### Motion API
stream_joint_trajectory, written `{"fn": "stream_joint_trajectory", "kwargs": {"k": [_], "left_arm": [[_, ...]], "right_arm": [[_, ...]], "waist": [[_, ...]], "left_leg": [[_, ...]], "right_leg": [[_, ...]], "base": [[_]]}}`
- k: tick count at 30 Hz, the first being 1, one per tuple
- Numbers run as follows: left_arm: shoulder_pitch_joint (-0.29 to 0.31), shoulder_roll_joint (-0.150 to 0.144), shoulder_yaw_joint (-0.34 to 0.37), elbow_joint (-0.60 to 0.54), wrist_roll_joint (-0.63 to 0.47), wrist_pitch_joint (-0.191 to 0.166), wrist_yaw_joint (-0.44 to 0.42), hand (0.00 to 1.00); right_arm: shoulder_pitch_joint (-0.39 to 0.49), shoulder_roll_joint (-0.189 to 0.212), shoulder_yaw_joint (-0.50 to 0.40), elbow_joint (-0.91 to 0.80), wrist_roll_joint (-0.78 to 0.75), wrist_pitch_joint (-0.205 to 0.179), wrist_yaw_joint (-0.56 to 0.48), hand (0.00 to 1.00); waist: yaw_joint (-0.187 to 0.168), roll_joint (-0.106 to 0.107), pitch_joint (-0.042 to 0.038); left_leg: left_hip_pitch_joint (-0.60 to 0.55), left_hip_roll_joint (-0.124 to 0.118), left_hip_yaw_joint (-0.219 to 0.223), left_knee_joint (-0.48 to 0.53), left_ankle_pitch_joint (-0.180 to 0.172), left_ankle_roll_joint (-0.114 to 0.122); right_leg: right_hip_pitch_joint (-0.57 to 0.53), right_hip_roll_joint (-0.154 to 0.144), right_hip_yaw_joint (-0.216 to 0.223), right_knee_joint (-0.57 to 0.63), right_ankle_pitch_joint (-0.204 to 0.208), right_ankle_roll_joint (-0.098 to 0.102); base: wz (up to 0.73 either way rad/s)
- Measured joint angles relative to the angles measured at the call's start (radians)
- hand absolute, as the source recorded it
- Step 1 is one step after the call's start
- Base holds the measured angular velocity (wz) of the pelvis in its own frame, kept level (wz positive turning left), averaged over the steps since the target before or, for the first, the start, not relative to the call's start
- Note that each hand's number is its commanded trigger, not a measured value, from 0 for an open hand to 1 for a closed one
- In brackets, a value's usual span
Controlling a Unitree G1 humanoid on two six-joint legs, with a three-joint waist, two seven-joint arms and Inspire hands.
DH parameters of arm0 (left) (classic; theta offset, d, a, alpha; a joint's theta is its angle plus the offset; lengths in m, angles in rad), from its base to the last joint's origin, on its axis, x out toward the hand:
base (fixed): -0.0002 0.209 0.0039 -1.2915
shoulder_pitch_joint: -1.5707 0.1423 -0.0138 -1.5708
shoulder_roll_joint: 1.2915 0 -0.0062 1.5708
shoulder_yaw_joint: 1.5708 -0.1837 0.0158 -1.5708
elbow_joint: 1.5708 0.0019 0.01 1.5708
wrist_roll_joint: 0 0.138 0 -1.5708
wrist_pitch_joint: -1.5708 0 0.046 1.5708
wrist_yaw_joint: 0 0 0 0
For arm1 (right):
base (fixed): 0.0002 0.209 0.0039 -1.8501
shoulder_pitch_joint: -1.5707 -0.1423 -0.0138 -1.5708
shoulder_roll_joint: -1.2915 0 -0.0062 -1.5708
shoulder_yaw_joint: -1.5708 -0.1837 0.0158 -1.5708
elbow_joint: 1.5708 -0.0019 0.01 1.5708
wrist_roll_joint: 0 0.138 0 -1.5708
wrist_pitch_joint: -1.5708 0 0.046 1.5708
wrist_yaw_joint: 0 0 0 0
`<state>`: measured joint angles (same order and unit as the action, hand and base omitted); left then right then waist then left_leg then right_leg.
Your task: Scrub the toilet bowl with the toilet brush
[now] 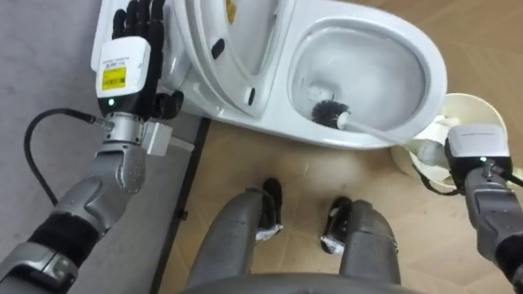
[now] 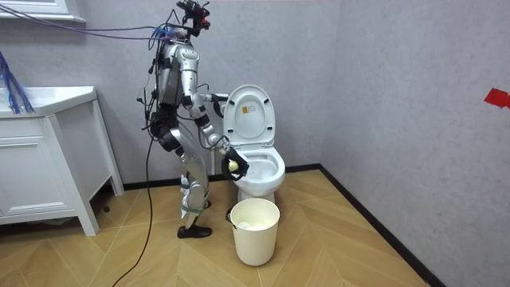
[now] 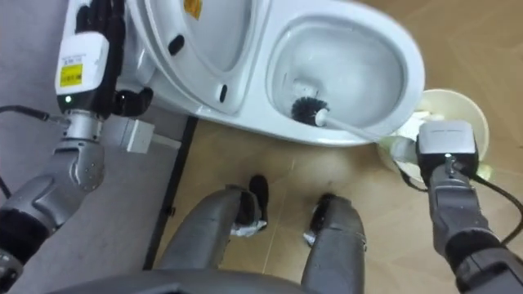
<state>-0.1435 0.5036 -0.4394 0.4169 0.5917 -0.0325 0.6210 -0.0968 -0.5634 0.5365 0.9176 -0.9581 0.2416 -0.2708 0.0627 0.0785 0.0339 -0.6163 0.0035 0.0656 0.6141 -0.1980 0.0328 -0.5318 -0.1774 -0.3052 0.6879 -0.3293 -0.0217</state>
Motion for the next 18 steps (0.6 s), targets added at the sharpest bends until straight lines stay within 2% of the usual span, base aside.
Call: {"fn": "stream_joint_trajectory", "kwargs": {"k": [3,5,6,8,11,13,15,16,18], "left_arm": [[0.01,0.0,0.04,0.036,-0.022,0.004,-0.037,0.0],[0.026,-0.009,0.067,0.044,-0.018,0.003,-0.05,0.0],[0.048,-0.018,0.088,0.053,-0.01,0.001,-0.055,0.0],[0.075,-0.02,0.096,0.069,-0.008,0.001,-0.069,0.0],[0.159,-0.031,0.102,0.075,-0.008,0.002,-0.092,0.0],[0.206,-0.049,0.109,0.075,-0.005,0.015,-0.107,0.0],[0.274,-0.094,0.154,0.074,0.025,0.026,-0.113,0.0],[0.285,-0.104,0.162,0.074,0.034,0.027,-0.114,0.0],[0.335,-0.143,0.226,0.074,0.064,0.033,-0.127,0.0]], "right_arm": [[0.022,0.002,-0.001,0.0,0.0,0.003,0.048,1.0],[0.029,0.002,-0.001,0.003,-0.004,0.007,0.067,1.0],[0.032,0.01,-0.001,0.009,-0.017,0.005,0.077,1.0],[0.041,0.025,0.001,0.015,-0.038,0.005,0.089,1.0],[0.074,0.031,0.003,0.015,-0.073,0.006,0.096,1.0],[0.117,0.049,-0.006,0.019,-0.073,0.014,0.092,1.0],[0.171,0.076,-0.024,0.017,-0.078,0.022,0.091,1.0],[0.186,0.081,-0.034,0.014,-0.079,0.023,0.091,1.0],[0.23,0.103,-0.069,0.005,-0.108,0.024,0.097,1.0]], "waist": [[0.004,-0.018,-0.0043],[0.024,-0.034,-0.0017],[0.031,-0.042,-0.0034],[0.032,-0.051,-0.0067],[0.053,-0.066,-0.0137],[0.056,-0.08,-0.0199],[0.071,-0.093,-0.027],[0.075,-0.096,-0.0273],[0.086,-0.104,-0.0286]], "left_leg": [[0.063,0.007,-0.001,-0.031,-0.004,-0.007],[0.103,0.01,0.012,-0.057,-0.003,-0.009],[0.133,0.01,0.015,-0.079,-0.002,-0.012],[0.173,0.009,0.012,-0.099,0.0,-0.015],[0.232,0.015,0.011,-0.124,-0.003,-0.019],[0.269,0.016,0.012,-0.139,-0.003,-0.02],[0.316,0.018,0.014,-0.156,-0.004,-0.021],[0.329,0.018,0.014,-0.159,-0.004,-0.021],[0.375,0.014,0.014,-0.177,-0.006,-0.024]], "right_leg": [[0.063,0.016,0.003,-0.036,0.0,0.001],[0.096,0.018,0.006,-0.055,0.005,-0.002],[0.123,0.019,0.005,-0.075,0.01,-0.003],[0.166,0.025,0.001,-0.104,0.011,0.0],[0.246,0.043,-0.01,-0.169,0.017,0.005],[0.296,0.055,-0.014,-0.214,0.019,0.011],[0.37,0.074,-0.017,-0.283,0.028,0.018],[0.388,0.075,-0.02,-0.296,0.03,0.019],[0.442,0.076,-0.023,-0.328,0.031,0.02]], "base": [[-0.04],[-0.15],[-0.13],[0.03],[0.06],[0.27],[0.16],[0.07],[0.02]]}}
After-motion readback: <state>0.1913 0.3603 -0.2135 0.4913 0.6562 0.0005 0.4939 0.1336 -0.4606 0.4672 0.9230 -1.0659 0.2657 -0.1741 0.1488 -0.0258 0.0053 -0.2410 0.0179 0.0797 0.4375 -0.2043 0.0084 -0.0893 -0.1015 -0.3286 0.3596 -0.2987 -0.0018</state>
